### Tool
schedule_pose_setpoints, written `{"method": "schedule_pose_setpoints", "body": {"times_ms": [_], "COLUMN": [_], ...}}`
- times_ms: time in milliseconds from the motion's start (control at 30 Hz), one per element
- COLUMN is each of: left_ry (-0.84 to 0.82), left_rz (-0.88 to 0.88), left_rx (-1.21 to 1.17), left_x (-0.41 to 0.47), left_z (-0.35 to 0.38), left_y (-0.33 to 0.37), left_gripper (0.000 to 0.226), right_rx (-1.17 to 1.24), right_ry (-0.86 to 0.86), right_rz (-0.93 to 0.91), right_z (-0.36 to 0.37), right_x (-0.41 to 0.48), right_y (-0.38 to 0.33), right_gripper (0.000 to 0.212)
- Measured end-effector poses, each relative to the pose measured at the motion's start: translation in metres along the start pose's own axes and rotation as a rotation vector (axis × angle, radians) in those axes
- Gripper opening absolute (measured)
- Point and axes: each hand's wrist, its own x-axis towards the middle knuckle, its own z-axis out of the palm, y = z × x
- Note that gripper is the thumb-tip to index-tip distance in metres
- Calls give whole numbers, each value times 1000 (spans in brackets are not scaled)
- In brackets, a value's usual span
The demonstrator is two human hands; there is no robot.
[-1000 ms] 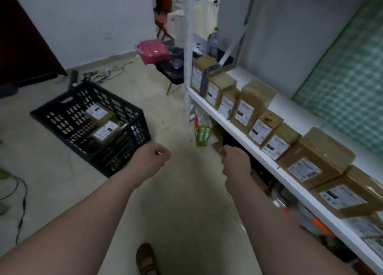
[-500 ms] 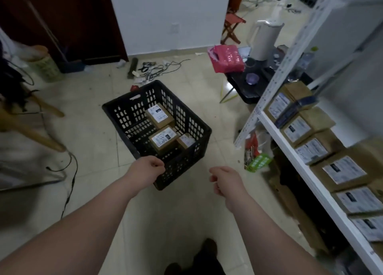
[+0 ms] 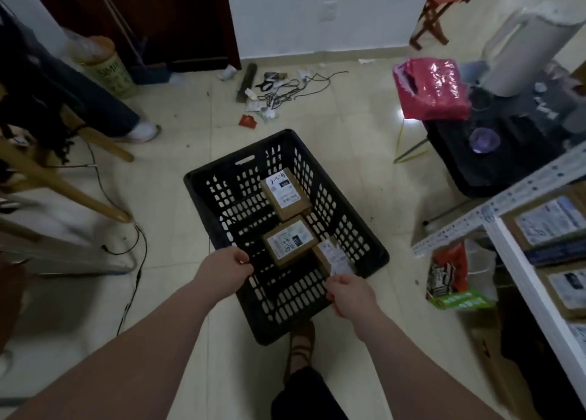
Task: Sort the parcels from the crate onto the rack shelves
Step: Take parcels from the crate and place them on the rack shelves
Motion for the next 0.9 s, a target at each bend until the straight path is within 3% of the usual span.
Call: {"method": "schedule_pose_setpoints", "body": {"times_ms": [133,267,400,667,900], "left_ry": [2,-32,-112,-265,-304], "left_rz": [-15,-41,-57,30,67], "left_rx": [49,79,168,295,464], "left_x": [60,103,140,209,263], "left_z": [-11,-8,8,64,132], "left_y": [13,9,1,-27,-58], "left_gripper": [34,39,50,67,116], "right_rx": [-273,-380,-416,-515,-583], "right_ry": [-13,19,45,51,-45], "right_rz": [-51,-22,59,184,269], "right_z": [-12,-16,-13,16,46], "right_x": [54,97,127,181,219], "right_y": [-38,-55,-42,7,42], "right_gripper": [18,24,38,30,28]}}
